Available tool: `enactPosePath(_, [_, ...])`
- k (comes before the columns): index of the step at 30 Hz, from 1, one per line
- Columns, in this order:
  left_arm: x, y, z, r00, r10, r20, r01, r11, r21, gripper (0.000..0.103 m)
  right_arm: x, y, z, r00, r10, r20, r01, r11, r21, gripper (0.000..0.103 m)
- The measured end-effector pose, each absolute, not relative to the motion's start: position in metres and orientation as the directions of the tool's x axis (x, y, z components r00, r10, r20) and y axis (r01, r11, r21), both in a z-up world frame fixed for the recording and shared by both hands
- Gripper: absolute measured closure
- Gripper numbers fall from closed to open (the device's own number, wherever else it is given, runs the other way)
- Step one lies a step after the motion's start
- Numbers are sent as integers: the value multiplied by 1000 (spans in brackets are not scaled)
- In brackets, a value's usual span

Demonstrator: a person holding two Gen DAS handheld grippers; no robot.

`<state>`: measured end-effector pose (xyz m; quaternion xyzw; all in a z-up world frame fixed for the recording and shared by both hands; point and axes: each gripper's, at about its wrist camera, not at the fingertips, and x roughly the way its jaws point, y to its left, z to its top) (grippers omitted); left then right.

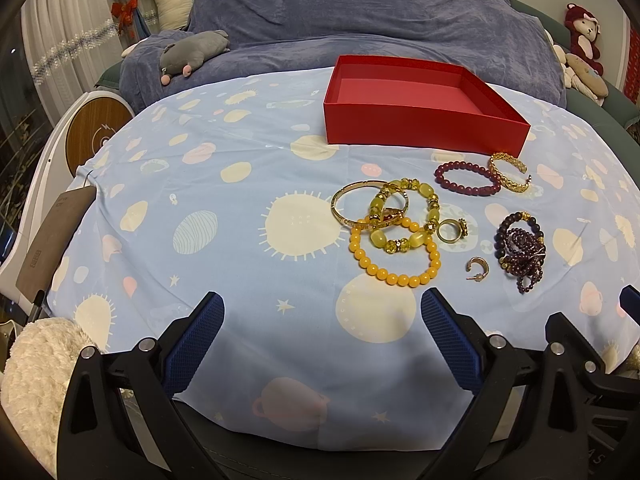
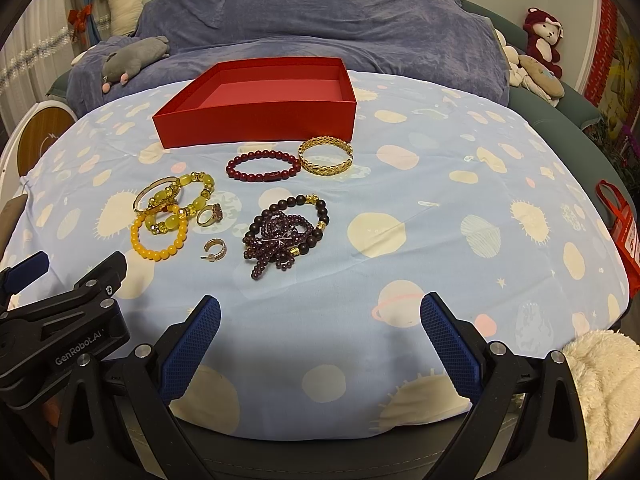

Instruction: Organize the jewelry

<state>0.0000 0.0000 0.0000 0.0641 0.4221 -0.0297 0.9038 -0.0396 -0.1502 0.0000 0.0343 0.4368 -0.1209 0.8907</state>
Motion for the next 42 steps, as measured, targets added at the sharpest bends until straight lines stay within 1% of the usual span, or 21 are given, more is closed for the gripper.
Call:
enactPosePath(33, [0,0,0,641,-2,-768,109,990,88,9,-40,-150,0,591,-186,-785,246,968,-45,7])
enactPosePath(39, [5,15,-2,631,-28,-775,81,996,30,9,-39,-152,3,594,-183,-783,249,968,-38,7])
enactPosePath(42, [6,20,1,637,-29,-770,88,996,34,8,-37,-157,6,598,-169,-784,252,968,-17,7])
